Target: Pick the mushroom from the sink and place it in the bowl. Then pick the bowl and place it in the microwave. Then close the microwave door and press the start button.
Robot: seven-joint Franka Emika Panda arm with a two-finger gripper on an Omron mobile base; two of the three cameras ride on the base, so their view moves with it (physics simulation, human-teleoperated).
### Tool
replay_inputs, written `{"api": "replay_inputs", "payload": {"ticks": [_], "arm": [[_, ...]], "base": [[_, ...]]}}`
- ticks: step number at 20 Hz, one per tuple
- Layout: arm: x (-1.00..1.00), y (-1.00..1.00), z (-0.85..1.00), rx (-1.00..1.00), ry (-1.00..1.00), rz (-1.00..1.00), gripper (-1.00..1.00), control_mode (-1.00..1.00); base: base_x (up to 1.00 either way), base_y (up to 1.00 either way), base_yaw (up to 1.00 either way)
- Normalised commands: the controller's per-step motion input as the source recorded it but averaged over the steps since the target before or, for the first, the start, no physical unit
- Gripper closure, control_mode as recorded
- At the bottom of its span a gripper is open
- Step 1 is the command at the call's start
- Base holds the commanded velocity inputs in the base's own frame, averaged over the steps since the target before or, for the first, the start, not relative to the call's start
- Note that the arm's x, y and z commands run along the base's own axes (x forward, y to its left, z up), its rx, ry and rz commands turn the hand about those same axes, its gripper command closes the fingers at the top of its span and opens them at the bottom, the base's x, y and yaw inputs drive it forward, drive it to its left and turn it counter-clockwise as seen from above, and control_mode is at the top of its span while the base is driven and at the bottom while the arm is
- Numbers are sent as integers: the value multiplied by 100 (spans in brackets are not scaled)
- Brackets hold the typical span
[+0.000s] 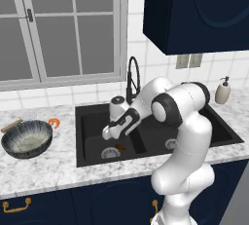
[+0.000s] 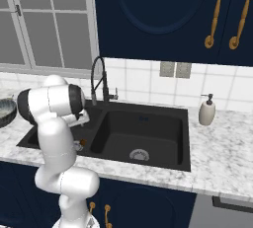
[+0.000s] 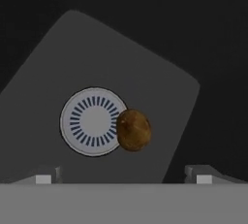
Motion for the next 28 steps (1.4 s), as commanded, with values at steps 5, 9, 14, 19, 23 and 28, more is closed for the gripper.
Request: {"api": "replay_inputs", "payload": {"ticks": [5, 9, 14, 19, 23, 28], "arm": [[0, 0, -37, -1, 0, 0, -100, -100], [0, -1, -31, -3, 0, 0, -100, -100], [0, -1, -27, -1, -2, 0, -100, -100], [13, 0, -37, -1, -1, 0, -100, -100], [23, 0, -34, -2, 0, 0, -100, -100], [14, -4, -21, 0, 0, 0, -100, -100]], "base": [[0, 0, 0], [0, 0, 0], [0, 0, 0], [0, 0, 0], [0, 0, 0], [0, 0, 0]]}}
